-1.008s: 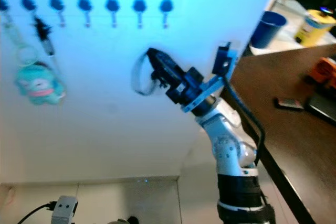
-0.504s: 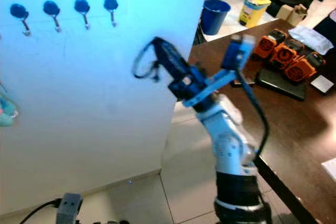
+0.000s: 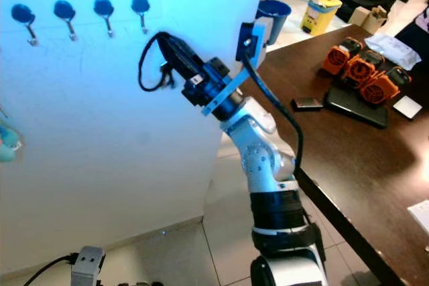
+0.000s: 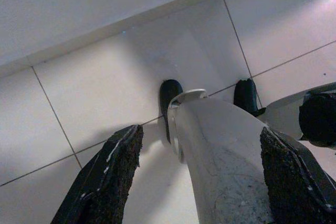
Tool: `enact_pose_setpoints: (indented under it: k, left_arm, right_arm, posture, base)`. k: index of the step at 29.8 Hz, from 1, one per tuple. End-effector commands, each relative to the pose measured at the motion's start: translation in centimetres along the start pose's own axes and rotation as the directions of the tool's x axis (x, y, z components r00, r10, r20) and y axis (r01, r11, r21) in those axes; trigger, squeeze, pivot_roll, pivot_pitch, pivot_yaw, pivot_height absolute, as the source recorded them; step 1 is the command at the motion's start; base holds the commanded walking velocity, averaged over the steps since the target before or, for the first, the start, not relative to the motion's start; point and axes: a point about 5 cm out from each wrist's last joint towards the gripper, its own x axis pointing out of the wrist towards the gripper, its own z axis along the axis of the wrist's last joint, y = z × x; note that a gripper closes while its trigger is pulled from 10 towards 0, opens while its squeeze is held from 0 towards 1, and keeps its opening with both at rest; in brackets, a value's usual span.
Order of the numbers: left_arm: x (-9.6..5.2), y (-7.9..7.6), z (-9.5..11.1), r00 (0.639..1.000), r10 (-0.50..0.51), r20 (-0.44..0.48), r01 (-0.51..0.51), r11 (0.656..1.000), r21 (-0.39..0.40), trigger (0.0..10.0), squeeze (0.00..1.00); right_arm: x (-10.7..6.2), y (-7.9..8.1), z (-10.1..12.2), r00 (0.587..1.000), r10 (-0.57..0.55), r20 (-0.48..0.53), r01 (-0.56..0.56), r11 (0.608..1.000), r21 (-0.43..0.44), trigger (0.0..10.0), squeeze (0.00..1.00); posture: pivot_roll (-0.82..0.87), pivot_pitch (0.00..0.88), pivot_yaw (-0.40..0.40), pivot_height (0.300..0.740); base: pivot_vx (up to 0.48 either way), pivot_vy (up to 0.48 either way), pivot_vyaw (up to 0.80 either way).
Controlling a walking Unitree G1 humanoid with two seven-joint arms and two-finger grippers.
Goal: Hang keys on a hook
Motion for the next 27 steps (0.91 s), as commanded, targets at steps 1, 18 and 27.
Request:
enact_pose_setpoints:
  k: [1, 18, 27]
  left_arm:
    - [-0.6, -0.7, -2.8, 0.995, -0.013, -0.100, 0.011, 1.000, -0.018, 10.0, 0.00]
    - [-0.5, -1.1, -3.1, 0.994, -0.018, -0.106, 0.016, 1.000, -0.018, 10.0, 0.00]
    - [-0.5, -1.3, -3.1, 0.994, -0.020, -0.108, 0.018, 1.000, -0.023, 10.0, 0.00]
  right_arm:
    - [0.3, 0.2, -0.1, 1.000, 0.011, 0.001, -0.011, 1.000, 0.001, 10.0, 0.00]
    - [1.7, 1.6, -0.1, 0.995, 0.093, 0.032, -0.094, 0.996, 0.004, 10.0, 0.00]
    - [1.6, 1.8, 1.1, 0.993, 0.097, 0.073, -0.097, 0.995, -0.010, 10.0, 0.00]
  posture:
    - [0.07, 0.061, -0.014, 0.740]
    - [0.07, 0.073, -0.015, 0.740]
    - [0.06, 0.079, -0.017, 0.740]
  base:
    - [0.000, 0.000, 0.00]
    - [0.000, 0.000, 0.00]
    - [0.000, 0.000, 0.00]
